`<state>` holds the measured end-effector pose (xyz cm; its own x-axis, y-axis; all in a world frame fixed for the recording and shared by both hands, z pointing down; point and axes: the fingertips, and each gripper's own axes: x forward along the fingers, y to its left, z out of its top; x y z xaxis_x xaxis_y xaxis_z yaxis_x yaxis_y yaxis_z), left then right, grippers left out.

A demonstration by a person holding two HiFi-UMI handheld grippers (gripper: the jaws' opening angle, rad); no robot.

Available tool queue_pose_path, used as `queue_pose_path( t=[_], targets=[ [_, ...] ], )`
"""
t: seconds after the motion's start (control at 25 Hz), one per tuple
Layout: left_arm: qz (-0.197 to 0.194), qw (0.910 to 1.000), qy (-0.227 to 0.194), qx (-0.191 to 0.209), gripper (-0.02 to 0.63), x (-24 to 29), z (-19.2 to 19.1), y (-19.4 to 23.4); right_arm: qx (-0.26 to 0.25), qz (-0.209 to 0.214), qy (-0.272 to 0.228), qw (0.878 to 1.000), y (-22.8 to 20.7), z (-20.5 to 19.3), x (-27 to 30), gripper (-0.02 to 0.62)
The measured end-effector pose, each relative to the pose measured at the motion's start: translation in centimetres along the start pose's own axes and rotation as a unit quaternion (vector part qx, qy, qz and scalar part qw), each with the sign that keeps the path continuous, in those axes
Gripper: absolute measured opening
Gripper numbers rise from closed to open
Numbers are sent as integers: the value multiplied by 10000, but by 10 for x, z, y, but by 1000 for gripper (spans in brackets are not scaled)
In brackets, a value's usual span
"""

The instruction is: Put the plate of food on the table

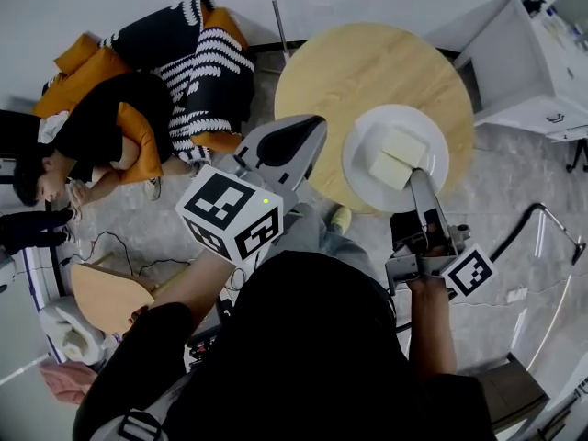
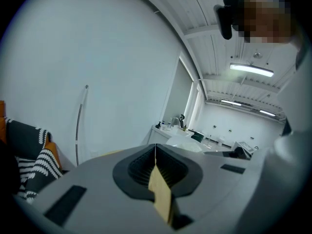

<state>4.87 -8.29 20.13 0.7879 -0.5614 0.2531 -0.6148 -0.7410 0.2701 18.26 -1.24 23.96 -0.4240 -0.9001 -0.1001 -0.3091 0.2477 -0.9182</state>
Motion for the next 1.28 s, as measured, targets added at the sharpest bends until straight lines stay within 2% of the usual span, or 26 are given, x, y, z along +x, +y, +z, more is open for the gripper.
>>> queue_pose_path(
  t=[0.28,0.6,1.04,1.28],
  targets=[
    [15,9999,-121,-26,12,-5,8,14,-174,10,31,9998,10,4,13,29],
    [-206,9996,-186,14,12,0,27,24,-273,-103,-133,9995,20,9,25,29],
    [-212,9997,-38,-80,12,5,31,76,-120,-347,-164,9992,6,-5,63,29],
    [-193,9995,153,-211,12,32,17,99,-28,-502,-147,9986,-22,7,81,29]
  ],
)
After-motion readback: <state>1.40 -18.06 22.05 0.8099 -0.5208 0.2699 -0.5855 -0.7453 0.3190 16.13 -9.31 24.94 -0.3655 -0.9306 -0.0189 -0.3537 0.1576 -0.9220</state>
